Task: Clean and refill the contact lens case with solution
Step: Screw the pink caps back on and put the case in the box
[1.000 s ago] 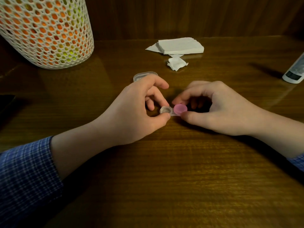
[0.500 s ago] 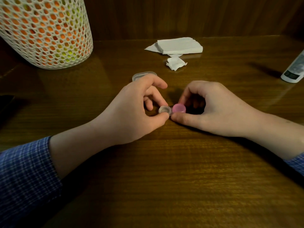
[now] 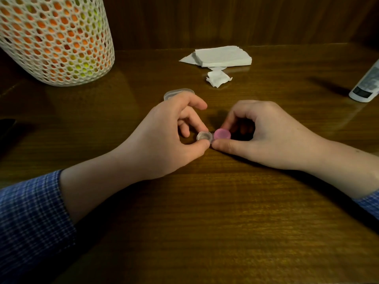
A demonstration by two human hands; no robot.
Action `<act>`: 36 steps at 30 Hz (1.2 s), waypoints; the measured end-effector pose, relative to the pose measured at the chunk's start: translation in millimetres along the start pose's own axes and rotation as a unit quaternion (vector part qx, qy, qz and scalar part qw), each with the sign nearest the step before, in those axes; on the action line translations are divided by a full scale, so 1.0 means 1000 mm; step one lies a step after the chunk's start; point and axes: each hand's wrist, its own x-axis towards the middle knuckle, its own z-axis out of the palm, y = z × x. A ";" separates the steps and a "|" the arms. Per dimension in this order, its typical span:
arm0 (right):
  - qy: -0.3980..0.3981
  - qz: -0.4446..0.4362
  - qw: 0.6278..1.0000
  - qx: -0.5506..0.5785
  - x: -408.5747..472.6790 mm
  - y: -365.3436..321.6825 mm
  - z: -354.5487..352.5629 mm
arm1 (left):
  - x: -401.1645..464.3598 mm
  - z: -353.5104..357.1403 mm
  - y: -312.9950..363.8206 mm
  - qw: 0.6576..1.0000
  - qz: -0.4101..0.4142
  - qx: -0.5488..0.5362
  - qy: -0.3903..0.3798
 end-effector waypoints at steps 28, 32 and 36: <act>-0.039 -0.016 0.998 0.055 -0.001 0.005 -0.005 | 0.000 -0.001 -0.001 1.000 -0.005 -0.002 -0.004; -0.031 -0.023 0.998 0.043 -0.001 0.005 -0.003 | 0.001 -0.001 -0.001 1.000 -0.005 -0.003 -0.001; -0.018 -0.025 0.999 0.028 -0.001 0.003 -0.002 | 0.001 -0.001 -0.001 1.000 -0.003 -0.006 -0.001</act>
